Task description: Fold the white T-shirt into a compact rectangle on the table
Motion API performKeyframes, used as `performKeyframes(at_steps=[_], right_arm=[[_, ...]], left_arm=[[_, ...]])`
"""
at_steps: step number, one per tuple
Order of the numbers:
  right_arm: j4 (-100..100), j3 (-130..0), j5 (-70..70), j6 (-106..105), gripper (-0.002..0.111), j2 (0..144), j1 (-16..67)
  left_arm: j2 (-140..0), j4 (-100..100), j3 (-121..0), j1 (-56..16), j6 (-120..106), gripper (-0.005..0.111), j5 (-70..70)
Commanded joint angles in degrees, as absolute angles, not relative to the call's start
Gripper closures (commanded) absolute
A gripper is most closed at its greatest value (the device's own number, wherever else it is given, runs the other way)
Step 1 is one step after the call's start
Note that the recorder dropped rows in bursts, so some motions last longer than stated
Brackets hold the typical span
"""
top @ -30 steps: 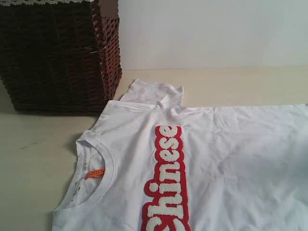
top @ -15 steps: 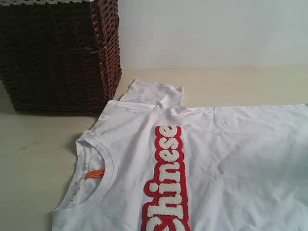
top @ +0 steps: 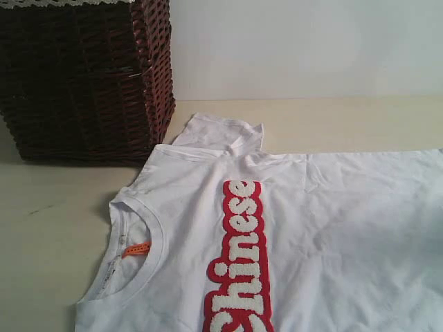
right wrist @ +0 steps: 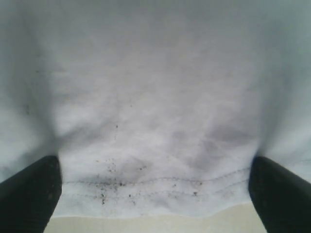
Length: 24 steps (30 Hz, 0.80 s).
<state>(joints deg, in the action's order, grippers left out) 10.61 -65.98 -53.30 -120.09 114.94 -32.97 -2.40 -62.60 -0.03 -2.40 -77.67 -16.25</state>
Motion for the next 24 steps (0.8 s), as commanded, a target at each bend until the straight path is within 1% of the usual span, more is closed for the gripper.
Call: performKeyframes(at_steps=[1, 10, 12, 15, 20, 24], right_arm=[[10.63, -65.96, -54.45, -121.27, 0.004, 115.68, -32.94], [10.63, -65.96, -54.45, -121.27, 0.004, 115.68, -32.94], [10.63, -65.96, -54.45, -121.27, 0.004, 115.68, -32.94], [10.63, -65.96, -54.45, -121.27, 0.004, 115.68, -32.94], [10.63, -65.96, -54.45, -121.27, 0.004, 115.68, -32.94], [10.63, -65.96, -54.45, -121.27, 0.004, 115.68, -32.94]], left_arm=[[-1.97, -62.62, 0.00, -2.50, -77.73, 0.107, -16.16], [-2.13, -62.62, 0.00, -2.50, -77.73, 0.107, -16.15], [-4.48, -62.34, 0.00, -2.50, -77.73, 0.107, -16.15], [-13.92, -61.77, -2.96, -2.50, -77.73, 0.107, -15.70], [-37.86, -60.85, -14.48, -2.50, -77.73, 0.107, -11.75], [-52.48, -52.07, -22.69, -2.50, -77.73, 0.107, -9.67]])
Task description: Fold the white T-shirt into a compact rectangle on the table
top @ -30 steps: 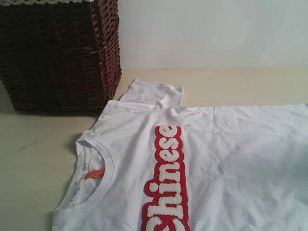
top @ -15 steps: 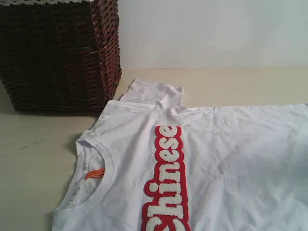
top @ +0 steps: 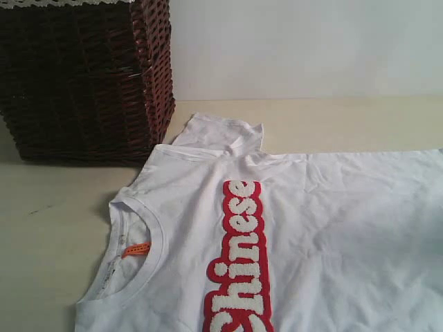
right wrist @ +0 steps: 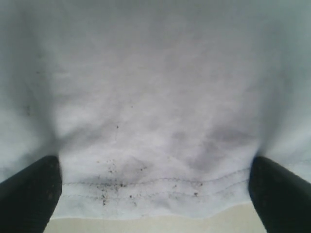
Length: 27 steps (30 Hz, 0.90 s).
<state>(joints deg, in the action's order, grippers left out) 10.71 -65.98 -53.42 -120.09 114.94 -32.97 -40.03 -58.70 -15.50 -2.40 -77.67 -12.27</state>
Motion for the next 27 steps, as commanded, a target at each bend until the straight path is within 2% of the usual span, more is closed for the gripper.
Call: performKeyframes(at_steps=[1, 9, 18, 27], right_arm=[[10.63, -65.96, -54.45, -121.27, 0.004, 115.68, -32.94], [10.63, -65.96, -54.45, -121.27, 0.004, 115.68, -32.94], [10.63, -65.96, -54.45, -121.27, 0.004, 115.68, -32.94], [10.63, -65.96, -54.45, -121.27, 0.004, 115.68, -32.94]], left_arm=[[-55.30, -51.53, -24.38, -2.50, -77.73, 0.107, -9.57], [-64.39, -43.75, -32.83, -2.50, -76.52, 0.107, -14.56], [-68.10, -40.02, -37.52, -2.96, -60.67, 0.107, -25.61], [-75.28, -40.24, -46.14, -11.44, -69.04, 0.107, -42.46]])
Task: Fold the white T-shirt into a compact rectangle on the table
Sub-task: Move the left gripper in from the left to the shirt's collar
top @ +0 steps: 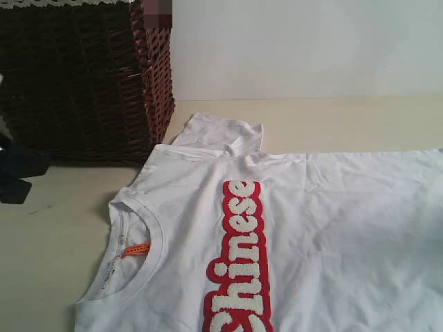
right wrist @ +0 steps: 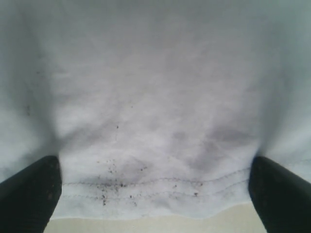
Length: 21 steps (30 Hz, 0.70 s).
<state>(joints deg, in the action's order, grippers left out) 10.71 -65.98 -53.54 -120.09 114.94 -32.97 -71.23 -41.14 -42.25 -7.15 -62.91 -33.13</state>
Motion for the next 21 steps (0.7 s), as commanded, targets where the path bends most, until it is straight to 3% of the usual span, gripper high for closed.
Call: performKeyframes(at_steps=[1, 5, 15, 19, 21], right_arm=[[10.63, -65.96, -54.45, -121.27, 0.004, 115.68, -32.94], [10.63, -65.96, -54.45, -121.27, 0.004, 115.68, -32.94], [10.63, -65.96, -54.45, -121.27, 0.004, 115.68, -32.94], [10.63, -65.96, -54.45, -121.27, 0.004, 115.68, -32.94], [10.63, -65.96, -54.45, -121.27, 0.004, 115.68, -32.94]], left_arm=[[-76.83, -40.14, -47.05, -12.77, -72.15, 0.107, -45.49], [-82.48, -41.00, -49.48, -17.46, -87.09, 0.107, -53.14], [-88.42, -37.38, -49.51, -19.60, -96.00, 0.106, -45.39], [-91.95, -37.38, -49.51, -19.60, -96.00, 0.083, -42.12], [-93.57, -37.38, -49.51, -19.60, -96.00, 0.056, -42.12]])
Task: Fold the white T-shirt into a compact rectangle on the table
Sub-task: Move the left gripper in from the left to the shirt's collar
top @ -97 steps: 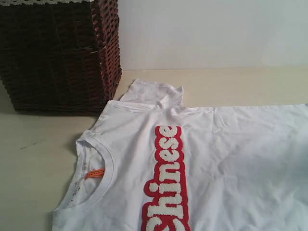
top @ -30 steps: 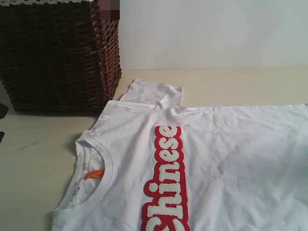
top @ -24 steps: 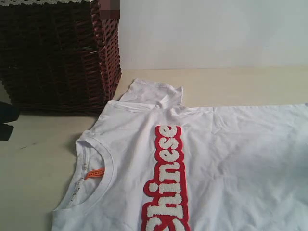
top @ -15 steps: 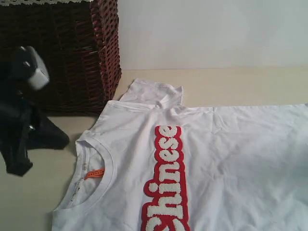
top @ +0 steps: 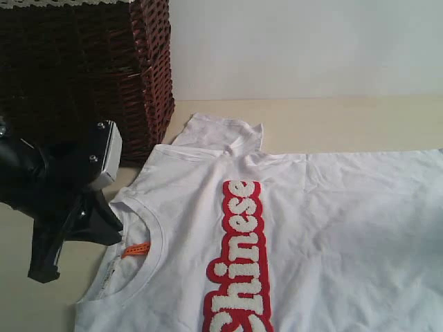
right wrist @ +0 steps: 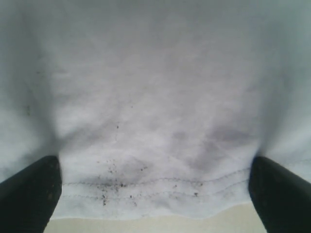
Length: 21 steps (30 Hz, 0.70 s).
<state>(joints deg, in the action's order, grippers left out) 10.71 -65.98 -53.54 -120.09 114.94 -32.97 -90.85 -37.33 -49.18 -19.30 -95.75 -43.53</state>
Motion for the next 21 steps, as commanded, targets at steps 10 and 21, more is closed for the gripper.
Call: performKeyframes(at_steps=[10, 21], right_arm=[[10.63, -65.96, -54.45, -121.27, 0.004, 115.68, -32.94], [10.63, -65.96, -54.45, -121.27, 0.004, 115.68, -32.94]], left_arm=[[-102.13, -31.98, -49.51, -22.63, -95.93, 0.003, -35.22], [-105.68, -28.92, -52.13, -25.45, -97.93, 0.003, -26.38]])
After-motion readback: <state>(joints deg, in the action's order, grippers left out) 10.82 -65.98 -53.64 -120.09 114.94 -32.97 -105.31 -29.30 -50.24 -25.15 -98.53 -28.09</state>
